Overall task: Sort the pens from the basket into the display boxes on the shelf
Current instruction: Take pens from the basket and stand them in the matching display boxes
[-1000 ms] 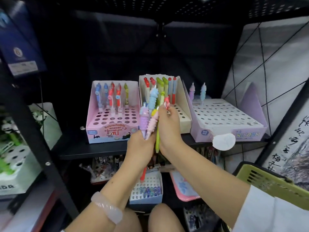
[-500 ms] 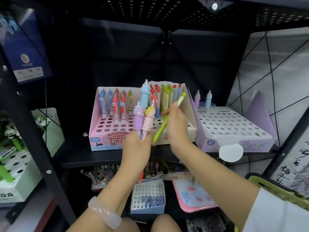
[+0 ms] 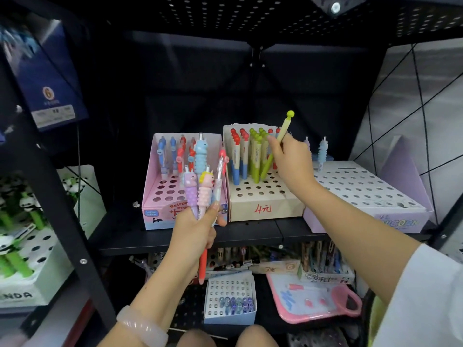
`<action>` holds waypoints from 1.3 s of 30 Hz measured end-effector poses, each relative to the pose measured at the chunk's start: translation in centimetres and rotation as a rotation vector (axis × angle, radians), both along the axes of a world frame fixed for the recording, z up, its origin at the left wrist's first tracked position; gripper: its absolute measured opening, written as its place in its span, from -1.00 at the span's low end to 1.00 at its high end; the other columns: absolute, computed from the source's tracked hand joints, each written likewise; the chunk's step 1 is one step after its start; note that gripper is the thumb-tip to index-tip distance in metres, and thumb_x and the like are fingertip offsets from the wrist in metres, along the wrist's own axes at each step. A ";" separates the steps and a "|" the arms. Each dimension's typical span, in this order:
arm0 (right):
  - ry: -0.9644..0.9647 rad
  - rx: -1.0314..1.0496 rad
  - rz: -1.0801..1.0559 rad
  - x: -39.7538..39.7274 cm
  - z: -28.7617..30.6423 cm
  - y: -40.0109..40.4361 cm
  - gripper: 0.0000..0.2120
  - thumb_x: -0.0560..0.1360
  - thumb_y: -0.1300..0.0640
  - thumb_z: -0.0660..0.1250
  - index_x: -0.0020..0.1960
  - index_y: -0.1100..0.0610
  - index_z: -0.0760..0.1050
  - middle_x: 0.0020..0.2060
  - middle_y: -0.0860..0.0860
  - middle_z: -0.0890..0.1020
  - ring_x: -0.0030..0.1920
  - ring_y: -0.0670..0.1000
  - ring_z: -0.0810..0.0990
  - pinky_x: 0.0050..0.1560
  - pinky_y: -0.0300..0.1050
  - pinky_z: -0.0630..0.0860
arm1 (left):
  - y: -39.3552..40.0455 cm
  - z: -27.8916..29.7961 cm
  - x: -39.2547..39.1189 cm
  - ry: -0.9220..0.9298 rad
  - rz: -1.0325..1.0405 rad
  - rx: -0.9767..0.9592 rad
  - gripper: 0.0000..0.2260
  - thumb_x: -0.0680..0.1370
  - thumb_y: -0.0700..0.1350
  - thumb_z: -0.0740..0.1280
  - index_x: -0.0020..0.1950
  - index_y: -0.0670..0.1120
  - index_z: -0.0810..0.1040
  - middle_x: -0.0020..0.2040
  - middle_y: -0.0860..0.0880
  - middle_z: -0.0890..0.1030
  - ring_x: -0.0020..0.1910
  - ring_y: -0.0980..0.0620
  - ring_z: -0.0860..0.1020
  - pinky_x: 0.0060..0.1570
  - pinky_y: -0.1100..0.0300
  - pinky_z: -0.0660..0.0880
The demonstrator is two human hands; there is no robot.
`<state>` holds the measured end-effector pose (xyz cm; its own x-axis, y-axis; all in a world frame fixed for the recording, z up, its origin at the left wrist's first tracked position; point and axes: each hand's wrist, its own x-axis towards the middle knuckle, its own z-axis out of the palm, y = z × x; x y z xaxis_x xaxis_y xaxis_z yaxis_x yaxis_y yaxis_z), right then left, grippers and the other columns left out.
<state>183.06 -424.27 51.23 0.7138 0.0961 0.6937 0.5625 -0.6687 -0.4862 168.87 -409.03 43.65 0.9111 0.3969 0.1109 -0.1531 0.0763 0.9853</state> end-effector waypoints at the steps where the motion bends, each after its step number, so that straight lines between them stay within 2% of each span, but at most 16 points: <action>1: 0.012 -0.015 -0.002 0.2 0.0 -0.1 -0.69 0.60 -0.07 0.12 -0.19 0.13 0.36 -0.49 -0.05 0.39 -0.46 -0.06 0.40 -0.20 -0.10 0.35 | 0.0 -0.1 0.0 -0.004 -0.003 -0.004 -0.79 0.57 -0.08 0.26 -0.15 -0.19 0.55 -0.33 -0.13 0.51 -0.57 0.11 0.24 -0.56 0.28 0.20; 4: 0.088 -0.088 -0.004 0.7 0.1 -0.2 -0.68 0.60 -0.07 0.10 -0.13 0.16 0.40 -0.46 -0.03 0.40 -0.37 0.03 0.46 -0.12 -0.07 0.39 | -0.1 -0.1 0.1 -0.004 -0.023 -0.005 -0.76 0.57 -0.07 0.26 -0.21 -0.17 0.56 -0.32 -0.18 0.47 -0.54 0.08 0.23 -0.51 0.24 0.18; 8: 0.108 -0.137 -0.022 1.4 0.7 0.1 -0.63 0.61 -0.08 0.07 -0.06 0.20 0.45 -0.45 -0.03 0.41 -0.31 0.05 0.47 -0.07 -0.09 0.21 | -0.3 -0.2 0.0 -0.007 -0.042 0.025 -0.69 0.55 -0.02 0.27 -0.35 -0.11 0.56 -0.32 -0.18 0.42 -0.55 0.07 0.23 -0.50 0.21 0.18; 11: 0.097 -0.157 -0.027 1.6 0.6 0.1 -0.62 0.61 -0.08 0.06 -0.04 0.21 0.45 -0.46 -0.02 0.42 -0.31 0.06 0.48 0.03 -0.06 0.15 | -0.2 -0.3 -0.2 -0.015 -0.048 0.019 -0.69 0.56 -0.01 0.27 -0.33 -0.11 0.57 -0.31 -0.19 0.43 -0.55 0.08 0.23 -0.50 0.22 0.18; 13: 0.131 -0.160 0.000 1.6 0.4 0.0 -0.61 0.61 -0.08 0.05 -0.04 0.23 0.44 -0.45 0.00 0.43 -0.31 0.08 0.51 0.03 -0.03 0.28 | -0.2 -0.4 -0.2 -0.017 -0.048 0.019 -0.69 0.56 0.00 0.26 -0.34 -0.08 0.59 -0.30 -0.19 0.44 -0.55 0.08 0.24 -0.50 0.23 0.19; 16: 0.168 -0.237 0.016 1.7 0.4 -0.2 -0.60 0.61 -0.08 0.02 -0.08 0.22 0.42 -0.41 0.05 0.46 -0.31 0.08 0.51 -0.03 0.03 0.31 | -0.1 -0.4 -0.1 -0.014 -0.048 0.016 -0.68 0.56 0.01 0.26 -0.36 -0.03 0.60 -0.28 -0.18 0.45 -0.55 0.09 0.25 -0.51 0.24 0.21; 17: 0.196 -0.249 0.045 1.7 0.2 -0.2 -0.63 0.61 -0.08 0.03 -0.15 0.18 0.39 -0.41 0.05 0.46 -0.35 0.07 0.48 -0.13 0.03 0.36 | -0.2 -0.4 -0.1 -0.012 -0.049 0.021 -0.68 0.56 0.01 0.26 -0.36 -0.01 0.61 -0.28 -0.18 0.45 -0.55 0.09 0.25 -0.52 0.24 0.21; 19: 0.280 -0.290 0.096 1.4 -0.4 -0.3 -0.66 0.62 -0.06 0.04 -0.26 0.09 0.28 -0.42 0.02 0.43 -0.41 0.00 0.41 -0.35 -0.09 0.32 | -0.2 -0.4 -0.2 -0.011 -0.049 0.030 -0.68 0.56 0.00 0.26 -0.37 -0.02 0.60 -0.30 -0.18 0.45 -0.55 0.10 0.26 -0.54 0.26 0.22; 21: 0.359 -0.355 0.126 1.3 -1.2 -0.5 -0.69 0.62 -0.03 0.04 -0.20 0.12 0.30 -0.35 0.02 0.47 -0.33 0.01 0.44 -0.35 -0.16 0.30 | -0.2 -0.5 -0.2 -0.013 -0.046 0.028 -0.67 0.56 -0.01 0.27 -0.37 -0.06 0.58 -0.34 -0.17 0.47 -0.56 0.10 0.26 -0.56 0.28 0.23; 24: 0.393 -0.404 0.115 1.0 -1.7 -0.7 -0.73 0.61 -0.03 0.10 0.00 0.18 0.38 -0.22 0.05 0.54 -0.20 0.05 0.53 -0.22 -0.16 0.39 | -0.2 -0.4 -0.4 -0.008 -0.035 0.039 -0.66 0.56 0.00 0.27 -0.39 -0.07 0.57 -0.40 -0.12 0.46 -0.58 0.11 0.26 -0.57 0.30 0.23; 27: 0.204 -0.174 0.031 -0.2 -0.9 -0.5 -0.77 0.55 -0.03 0.24 -0.05 0.14 0.36 -0.38 -0.05 0.47 -0.37 -0.09 0.46 -0.37 -0.28 0.32 | -0.3 -0.2 -0.5 -0.009 -0.025 0.021 -0.67 0.57 -0.03 0.25 -0.34 -0.13 0.55 -0.47 -0.06 0.45 -0.58 0.11 0.25 -0.57 0.31 0.22; 29: 0.128 -0.019 0.086 -1.7 -0.3 0.3 -0.83 0.54 -0.02 0.26 -0.08 0.08 0.38 -0.39 -0.11 0.46 -0.37 -0.19 0.43 -0.40 -0.38 0.32 | -0.5 -0.1 -0.6 -0.017 -0.026 0.002 -0.69 0.57 -0.05 0.25 -0.31 -0.16 0.53 -0.55 0.05 0.45 -0.60 0.14 0.26 -0.59 0.33 0.23; 31: 0.287 0.030 0.309 -3.3 0.1 1.7 -0.86 0.56 -0.02 0.21 -0.03 0.03 0.46 -0.29 -0.14 0.52 -0.30 -0.21 0.48 -0.36 -0.42 0.37 | -0.7 0.2 -0.7 -0.035 -0.033 -0.014 -0.72 0.58 -0.06 0.25 -0.27 -0.17 0.53 -0.53 0.05 0.49 -0.61 0.16 0.26 -0.59 0.34 0.23; 32: 0.404 0.044 0.434 -4.0 0.1 2.5 -0.82 0.57 -0.02 0.18 0.02 0.05 0.49 -0.22 -0.12 0.56 -0.25 -0.20 0.52 -0.31 -0.40 0.42 | -0.7 0.2 -0.8 -0.044 -0.040 -0.013 -0.74 0.58 -0.07 0.24 -0.25 -0.16 0.53 -0.53 0.05 0.51 -0.61 0.16 0.27 -0.60 0.34 0.24; 35: 0.632 0.123 0.668 -5.3 0.2 4.1 -0.70 0.60 0.00 0.14 0.11 0.15 0.54 -0.05 0.03 0.64 -0.12 -0.13 0.59 -0.19 -0.33 0.53 | -0.3 0.2 -1.2 -0.034 -0.048 0.001 -0.73 0.58 -0.04 0.24 -0.24 -0.16 0.54 -0.56 0.05 0.48 -0.62 0.16 0.26 -0.59 0.34 0.24; 39: 0.649 0.251 0.748 -5.8 0.6 5.8 -0.77 0.58 0.06 0.20 -0.05 0.16 0.57 -0.18 0.01 0.62 -0.19 -0.14 0.58 -0.20 -0.31 0.52 | 1.4 0.1 -2.0 -0.002 -0.009 0.017 -0.65 0.55 0.03 0.27 -0.37 -0.07 0.63 -0.53 -0.11 0.43 -0.61 0.12 0.27 -0.57 0.32 0.26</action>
<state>177.22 -418.44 51.87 0.7760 0.5766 0.2558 0.3725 -0.0915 -0.9235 166.90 -407.59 43.73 0.9144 0.3867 0.1196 -0.1549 0.0614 0.9860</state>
